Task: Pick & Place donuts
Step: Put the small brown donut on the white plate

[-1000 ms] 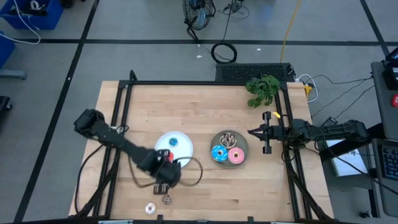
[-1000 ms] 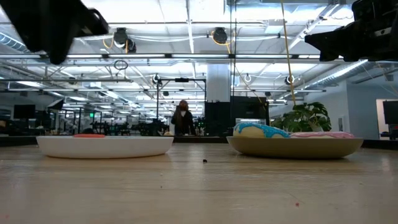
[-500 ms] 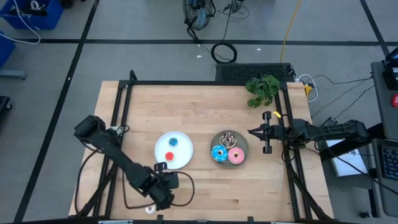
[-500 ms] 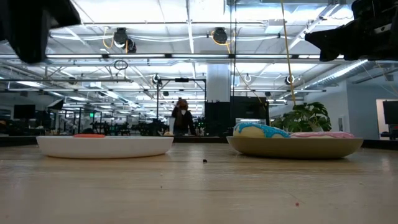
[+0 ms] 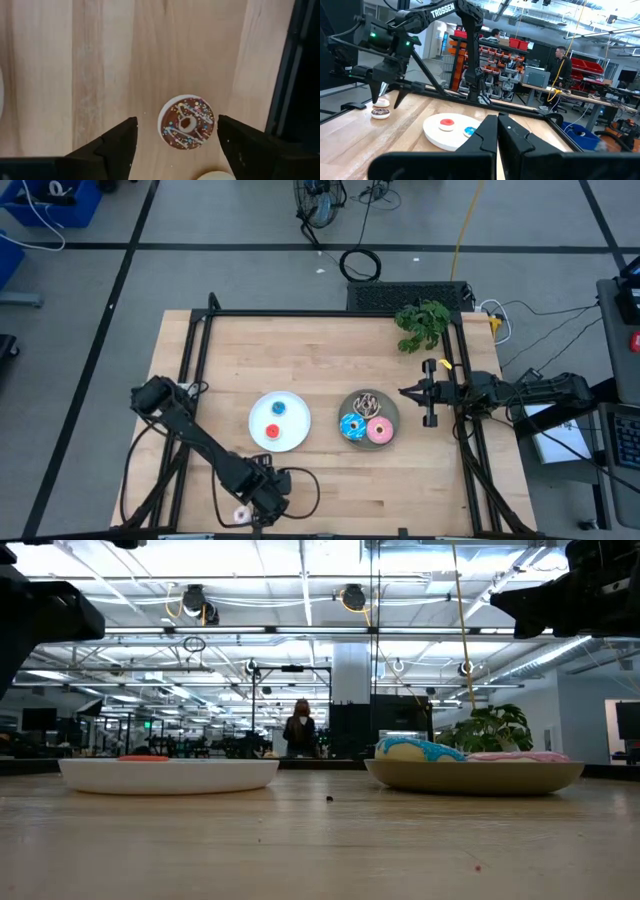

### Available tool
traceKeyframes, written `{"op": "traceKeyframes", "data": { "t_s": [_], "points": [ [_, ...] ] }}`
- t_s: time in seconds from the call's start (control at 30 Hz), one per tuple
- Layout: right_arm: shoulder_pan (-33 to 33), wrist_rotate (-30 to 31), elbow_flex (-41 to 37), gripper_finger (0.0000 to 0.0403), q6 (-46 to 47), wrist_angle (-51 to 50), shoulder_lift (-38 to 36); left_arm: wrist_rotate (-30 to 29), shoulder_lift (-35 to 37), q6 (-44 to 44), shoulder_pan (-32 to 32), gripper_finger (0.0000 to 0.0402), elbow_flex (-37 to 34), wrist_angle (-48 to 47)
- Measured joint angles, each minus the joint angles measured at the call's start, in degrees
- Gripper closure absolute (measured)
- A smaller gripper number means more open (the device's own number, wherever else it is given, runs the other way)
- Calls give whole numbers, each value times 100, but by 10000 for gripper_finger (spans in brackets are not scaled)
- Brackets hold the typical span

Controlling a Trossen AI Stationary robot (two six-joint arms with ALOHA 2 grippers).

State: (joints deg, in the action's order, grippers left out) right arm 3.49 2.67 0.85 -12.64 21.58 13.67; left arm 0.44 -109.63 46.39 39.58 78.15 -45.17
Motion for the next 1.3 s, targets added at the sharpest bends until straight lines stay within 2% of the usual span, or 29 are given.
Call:
{"op": "traceKeyframes", "data": {
  "t_s": [0.37,1.0,1.3],
  "points": [
    [0,-1,1,403,-4,-3,2,-213,-168,-242,139,179,2,-178],
    [0,-1,-1,403,-4,-2,2,-347,-324,-30,143,198,4,-1],
    [0,1,0,403,-4,-4,0,-56,-679,-157,147,211,23,98]
  ]
}}
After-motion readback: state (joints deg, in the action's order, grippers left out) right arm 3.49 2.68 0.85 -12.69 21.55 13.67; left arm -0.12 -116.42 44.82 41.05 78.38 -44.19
